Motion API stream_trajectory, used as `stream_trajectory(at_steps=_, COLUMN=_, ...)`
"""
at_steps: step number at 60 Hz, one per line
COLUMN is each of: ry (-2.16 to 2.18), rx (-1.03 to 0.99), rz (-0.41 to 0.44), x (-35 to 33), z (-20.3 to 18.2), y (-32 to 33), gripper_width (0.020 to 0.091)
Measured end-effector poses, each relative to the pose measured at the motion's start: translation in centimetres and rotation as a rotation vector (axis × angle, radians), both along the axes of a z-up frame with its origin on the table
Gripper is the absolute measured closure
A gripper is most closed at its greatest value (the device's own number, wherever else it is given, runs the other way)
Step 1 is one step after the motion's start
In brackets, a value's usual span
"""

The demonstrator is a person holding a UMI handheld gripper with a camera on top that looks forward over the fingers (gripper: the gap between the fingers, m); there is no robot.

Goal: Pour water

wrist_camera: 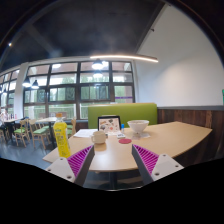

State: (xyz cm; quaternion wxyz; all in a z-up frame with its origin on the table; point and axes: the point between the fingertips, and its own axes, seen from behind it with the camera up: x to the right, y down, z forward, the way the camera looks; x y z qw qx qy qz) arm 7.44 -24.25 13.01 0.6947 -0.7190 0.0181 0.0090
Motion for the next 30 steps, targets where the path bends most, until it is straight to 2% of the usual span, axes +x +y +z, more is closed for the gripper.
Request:
stream_trajectory(at_steps=16, ry=-0.014, rx=-0.004, rz=0.054, x=-2.7, z=-0.7, y=0.8, gripper_width=0.0283)
stream_trajectory(at_steps=30, ry=-0.001, rx=-0.007, rz=0.210, x=-12.1, z=-2.7, y=4.7, gripper_width=0.0280)
